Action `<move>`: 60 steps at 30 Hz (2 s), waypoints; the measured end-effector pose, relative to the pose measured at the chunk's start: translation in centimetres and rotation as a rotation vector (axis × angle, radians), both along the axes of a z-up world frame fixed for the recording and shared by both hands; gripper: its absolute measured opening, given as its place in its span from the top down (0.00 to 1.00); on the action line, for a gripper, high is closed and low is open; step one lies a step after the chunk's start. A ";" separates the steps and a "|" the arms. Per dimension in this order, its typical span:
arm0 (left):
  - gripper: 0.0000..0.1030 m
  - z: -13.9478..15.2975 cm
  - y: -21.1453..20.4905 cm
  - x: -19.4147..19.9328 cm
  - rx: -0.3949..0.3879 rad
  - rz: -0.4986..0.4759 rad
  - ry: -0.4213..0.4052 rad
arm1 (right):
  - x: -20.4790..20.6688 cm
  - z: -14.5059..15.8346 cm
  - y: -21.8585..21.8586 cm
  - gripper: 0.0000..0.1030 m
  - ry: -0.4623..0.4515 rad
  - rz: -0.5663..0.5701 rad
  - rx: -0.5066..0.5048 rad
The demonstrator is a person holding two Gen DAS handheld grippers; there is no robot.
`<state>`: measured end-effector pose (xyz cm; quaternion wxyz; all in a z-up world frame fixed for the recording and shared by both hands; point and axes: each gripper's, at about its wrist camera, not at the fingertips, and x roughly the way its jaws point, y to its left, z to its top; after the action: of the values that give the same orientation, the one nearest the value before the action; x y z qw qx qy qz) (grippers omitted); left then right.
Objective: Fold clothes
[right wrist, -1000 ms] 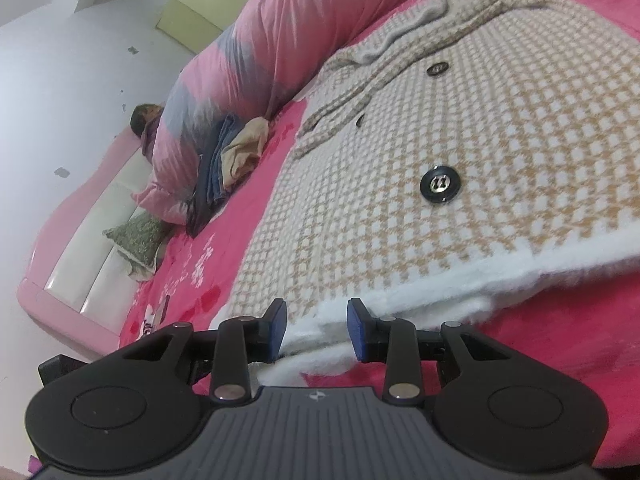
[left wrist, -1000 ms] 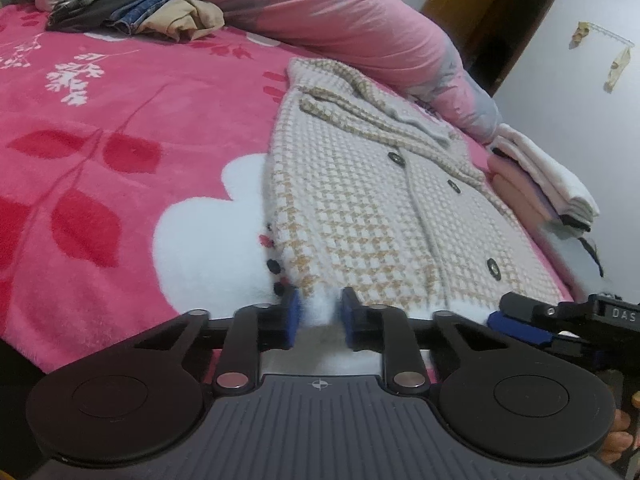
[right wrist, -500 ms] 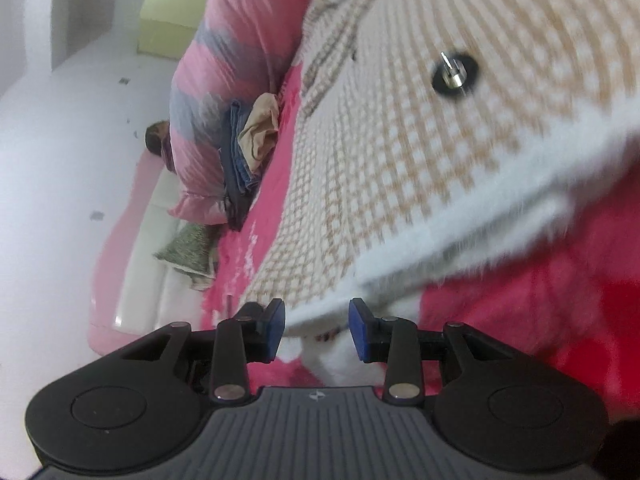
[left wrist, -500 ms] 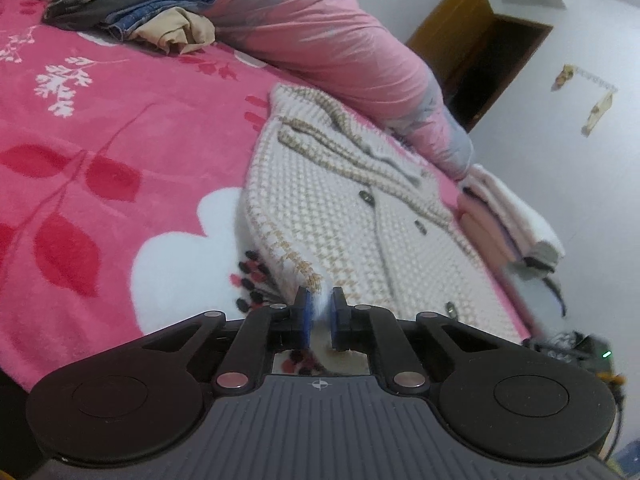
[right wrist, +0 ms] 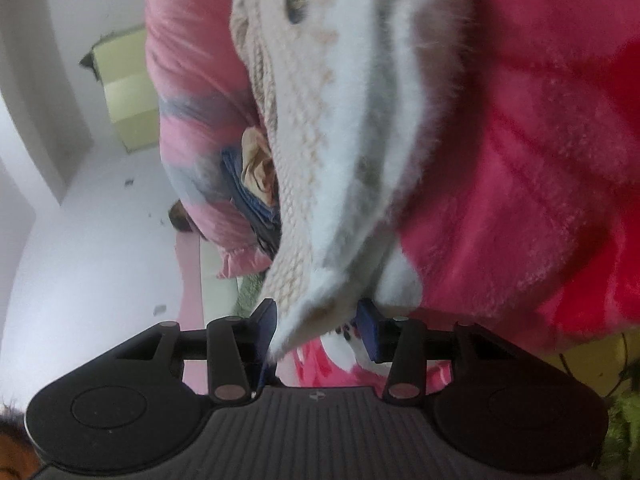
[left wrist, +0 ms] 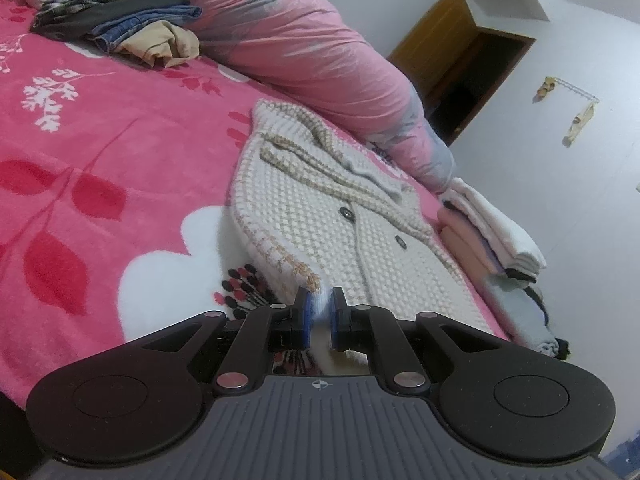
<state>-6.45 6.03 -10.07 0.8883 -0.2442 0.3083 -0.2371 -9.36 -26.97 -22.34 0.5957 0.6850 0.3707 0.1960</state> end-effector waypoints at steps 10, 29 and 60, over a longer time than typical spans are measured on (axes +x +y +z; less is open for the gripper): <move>0.94 0.8 0.1 0.0 -0.028 -0.008 -0.029 | 2.1 -1.1 2.1 0.53 0.029 0.010 0.101; 0.52 -2.7 4.0 2.9 -0.338 -0.017 0.218 | 4.6 0.7 1.5 0.88 -0.086 -0.070 0.066; 0.74 -5.7 -0.6 7.8 -0.312 -0.138 0.409 | 0.0 4.6 -1.8 0.78 -0.191 0.111 -0.338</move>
<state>1.34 5.42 -15.78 0.7409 -0.3994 0.4570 -0.2876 -9.37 -28.82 -17.77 0.7231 0.5319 0.3773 0.2276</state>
